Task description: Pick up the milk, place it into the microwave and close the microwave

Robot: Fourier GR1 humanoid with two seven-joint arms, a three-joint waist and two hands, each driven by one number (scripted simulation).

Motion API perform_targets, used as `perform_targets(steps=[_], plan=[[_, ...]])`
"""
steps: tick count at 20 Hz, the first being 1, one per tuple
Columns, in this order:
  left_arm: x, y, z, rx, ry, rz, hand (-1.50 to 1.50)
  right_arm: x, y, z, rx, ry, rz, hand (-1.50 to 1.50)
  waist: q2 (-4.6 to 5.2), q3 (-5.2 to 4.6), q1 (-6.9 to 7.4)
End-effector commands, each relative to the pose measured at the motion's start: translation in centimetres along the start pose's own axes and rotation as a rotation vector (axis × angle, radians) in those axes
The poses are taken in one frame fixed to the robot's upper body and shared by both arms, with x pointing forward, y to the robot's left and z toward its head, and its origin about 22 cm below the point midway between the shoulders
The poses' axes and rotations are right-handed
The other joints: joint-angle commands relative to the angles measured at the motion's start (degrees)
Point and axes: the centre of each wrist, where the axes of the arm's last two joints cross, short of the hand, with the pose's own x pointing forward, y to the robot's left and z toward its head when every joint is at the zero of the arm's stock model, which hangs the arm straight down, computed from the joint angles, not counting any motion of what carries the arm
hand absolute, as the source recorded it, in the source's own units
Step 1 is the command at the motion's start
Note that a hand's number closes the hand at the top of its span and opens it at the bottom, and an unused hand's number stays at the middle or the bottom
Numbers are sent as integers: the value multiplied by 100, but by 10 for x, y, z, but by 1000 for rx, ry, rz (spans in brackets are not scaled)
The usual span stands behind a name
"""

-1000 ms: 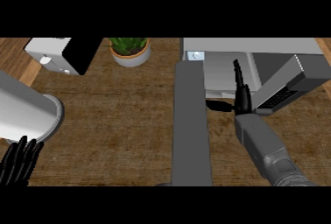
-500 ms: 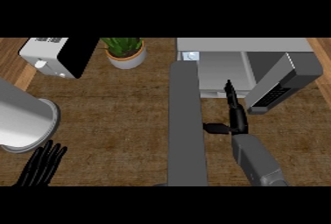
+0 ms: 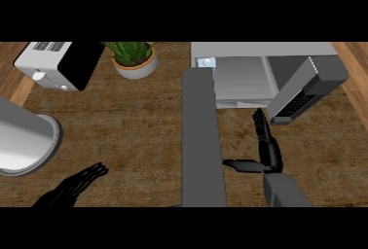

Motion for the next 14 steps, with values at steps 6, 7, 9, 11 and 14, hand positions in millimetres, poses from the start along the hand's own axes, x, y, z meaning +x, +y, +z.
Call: perform_targets(steps=[6, 7, 9, 11, 14], plan=[[-18, -26, -48, -112, 20, -63, 150, 34, -54, 53, -19, -58, -106, 150, 10, -6, -48], [-18, -25, -44, -122, 38, -85, 150, 47, -59, 46, -47, -65, -113, 150, 14, -5, -6], [-7, -43, -78, -152, 24, -108, 150, 55, -58, 58, -44, -68, -143, 150, 25, -1, -10], [-16, -38, -82, -139, 41, -146, 150, 69, -69, 68, -111, -77, -124, -150, 33, 0, 21], [-20, -54, -108, -178, 27, -163, 150, 76, -89, 97, -136, -69, -140, -150, 42, 2, 26]])
